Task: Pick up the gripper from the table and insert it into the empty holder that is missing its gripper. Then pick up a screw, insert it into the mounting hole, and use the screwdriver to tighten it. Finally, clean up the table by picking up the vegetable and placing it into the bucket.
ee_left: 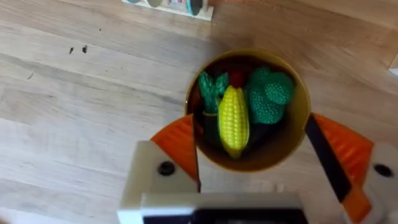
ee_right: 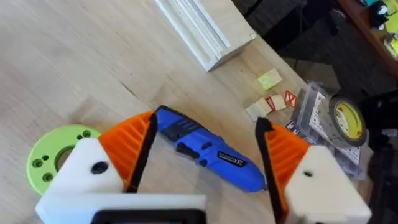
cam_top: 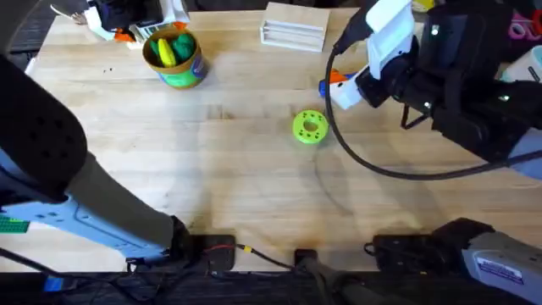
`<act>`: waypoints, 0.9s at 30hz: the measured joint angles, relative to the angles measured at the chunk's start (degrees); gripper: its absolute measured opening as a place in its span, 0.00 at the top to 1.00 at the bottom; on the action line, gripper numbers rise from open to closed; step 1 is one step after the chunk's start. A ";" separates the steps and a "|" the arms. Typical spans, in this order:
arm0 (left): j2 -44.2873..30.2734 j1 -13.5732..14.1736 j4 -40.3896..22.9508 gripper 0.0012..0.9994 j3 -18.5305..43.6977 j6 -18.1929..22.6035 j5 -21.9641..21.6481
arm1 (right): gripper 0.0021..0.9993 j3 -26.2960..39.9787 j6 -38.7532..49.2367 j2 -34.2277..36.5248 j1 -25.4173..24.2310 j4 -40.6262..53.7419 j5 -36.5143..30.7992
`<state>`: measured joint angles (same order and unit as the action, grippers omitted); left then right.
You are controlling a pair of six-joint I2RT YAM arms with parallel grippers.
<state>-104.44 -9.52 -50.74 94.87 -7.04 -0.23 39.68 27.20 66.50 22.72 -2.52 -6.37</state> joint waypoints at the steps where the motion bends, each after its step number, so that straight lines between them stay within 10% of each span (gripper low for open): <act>1: 0.35 0.10 -0.34 0.00 0.00 0.61 -0.33 | 0.01 0.00 -0.54 0.00 0.00 0.01 0.00; 21: 28.36 15.40 -24.40 0.03 0.02 7.37 -6.02 | 0.01 21.32 -11.60 -2.62 -0.98 39.05 0.02; 27: 34.02 21.47 -28.50 0.83 0.02 7.75 -6.03 | 0.01 21.35 -12.22 -2.80 -0.98 40.28 0.02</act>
<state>-70.41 11.96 -79.24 94.89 0.71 -6.27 61.04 14.98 63.70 21.74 37.76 -6.35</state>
